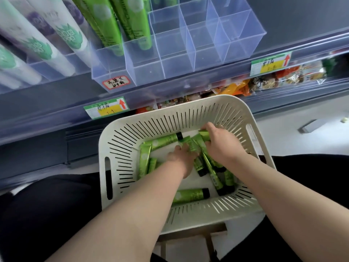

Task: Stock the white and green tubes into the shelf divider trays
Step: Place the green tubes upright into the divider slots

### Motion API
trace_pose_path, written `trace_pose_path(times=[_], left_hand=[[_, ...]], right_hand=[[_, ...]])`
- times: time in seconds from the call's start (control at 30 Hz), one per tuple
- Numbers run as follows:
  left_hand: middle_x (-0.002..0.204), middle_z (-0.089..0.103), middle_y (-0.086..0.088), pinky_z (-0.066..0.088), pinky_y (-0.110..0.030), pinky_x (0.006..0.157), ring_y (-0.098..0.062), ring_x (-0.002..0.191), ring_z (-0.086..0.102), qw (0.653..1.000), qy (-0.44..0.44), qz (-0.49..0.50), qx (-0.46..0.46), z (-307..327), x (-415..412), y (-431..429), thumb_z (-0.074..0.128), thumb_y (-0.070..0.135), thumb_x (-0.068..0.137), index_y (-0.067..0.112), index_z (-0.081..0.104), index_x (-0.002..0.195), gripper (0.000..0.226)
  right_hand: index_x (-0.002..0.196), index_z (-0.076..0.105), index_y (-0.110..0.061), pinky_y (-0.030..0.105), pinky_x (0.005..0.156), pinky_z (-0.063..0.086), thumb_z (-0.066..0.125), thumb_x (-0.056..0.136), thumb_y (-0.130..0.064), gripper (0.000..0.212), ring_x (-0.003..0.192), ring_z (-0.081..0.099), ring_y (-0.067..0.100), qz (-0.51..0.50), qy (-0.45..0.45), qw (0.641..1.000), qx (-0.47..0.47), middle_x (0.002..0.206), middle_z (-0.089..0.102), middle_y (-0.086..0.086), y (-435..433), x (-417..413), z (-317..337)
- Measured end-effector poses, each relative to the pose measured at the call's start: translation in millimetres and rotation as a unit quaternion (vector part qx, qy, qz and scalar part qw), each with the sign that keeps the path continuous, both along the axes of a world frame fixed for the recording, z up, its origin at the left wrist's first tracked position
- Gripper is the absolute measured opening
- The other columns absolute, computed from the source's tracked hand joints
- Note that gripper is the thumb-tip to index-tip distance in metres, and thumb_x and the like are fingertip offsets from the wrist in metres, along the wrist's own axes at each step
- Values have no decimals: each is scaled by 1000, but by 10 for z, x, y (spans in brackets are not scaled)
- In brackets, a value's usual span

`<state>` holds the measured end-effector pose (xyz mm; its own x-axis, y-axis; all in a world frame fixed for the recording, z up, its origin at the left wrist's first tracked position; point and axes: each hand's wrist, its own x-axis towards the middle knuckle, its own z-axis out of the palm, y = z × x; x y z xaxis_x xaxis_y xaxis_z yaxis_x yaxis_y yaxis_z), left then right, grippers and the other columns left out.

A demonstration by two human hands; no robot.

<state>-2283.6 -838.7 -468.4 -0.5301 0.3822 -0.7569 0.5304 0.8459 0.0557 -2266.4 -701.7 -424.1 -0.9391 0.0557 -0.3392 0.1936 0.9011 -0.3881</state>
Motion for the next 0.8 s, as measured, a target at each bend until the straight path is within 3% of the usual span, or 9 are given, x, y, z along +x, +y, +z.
trace_pose_path(times=[0.1,0.17,0.3,0.4,0.5,0.57,0.67,0.73,0.8], left_hand=[[153,21,-8,46,-44,94,-33,136,28,1000,4,-9,1,-72,22,-159,51,1,90,36,37,144,66],[147,28,-9,48,-43,90,-31,127,37,1000,7,13,-21,-112,17,-258,54,20,96,25,49,137,41],[138,38,-12,47,-38,85,-29,118,49,996,40,74,-24,-152,10,-295,58,40,94,8,50,133,51],[131,44,-11,48,-35,80,-29,113,53,985,85,149,20,-215,38,-207,68,35,87,8,40,134,61],[129,48,-15,49,-35,79,-31,111,55,976,109,189,22,-287,61,-134,61,13,88,7,33,131,52],[126,52,-14,49,-35,74,-31,110,57,964,97,244,37,-297,45,-144,58,10,88,7,33,132,51],[113,63,-5,46,-33,63,-26,100,62,946,72,309,72,-232,9,-214,54,20,90,15,45,123,34],[106,66,0,48,-32,66,-23,93,61,934,72,335,102,-162,-6,-311,51,26,91,22,58,106,17],[103,67,1,49,-30,71,-20,90,59,916,79,366,143,-83,16,-429,51,23,91,24,64,98,15]], right_hand=[[124,43,-23,39,58,56,53,85,-2,45,71,62,26,13,-23,1000,4,86,65,4,-31,-20,-70],[124,43,-26,38,60,55,51,86,-7,43,73,62,28,22,-24,999,25,88,65,4,-59,-44,-96],[125,44,-28,31,56,48,51,90,-12,39,75,62,27,49,-11,998,46,93,66,3,-126,-37,-92],[124,45,-29,30,57,41,52,90,-14,38,80,62,27,59,-5,997,44,99,66,2,-119,-10,-74],[125,46,-30,30,58,41,53,90,-15,38,81,61,26,60,-4,997,39,99,67,1,-88,-11,-74],[125,46,-29,31,59,44,52,91,-17,36,78,60,26,63,-7,997,34,97,66,2,-82,-28,-69],[124,47,-26,33,61,49,52,91,-15,35,74,56,24,71,-3,997,26,94,65,2,-103,-51,-51],[123,48,-26,35,63,51,53,89,-12,37,79,59,25,74,3,997,12,100,63,2,-128,-49,-16],[122,50,-27,36,66,51,54,89,-13,37,85,60,27,76,4,997,-1,105,59,2,-146,-31,50]])
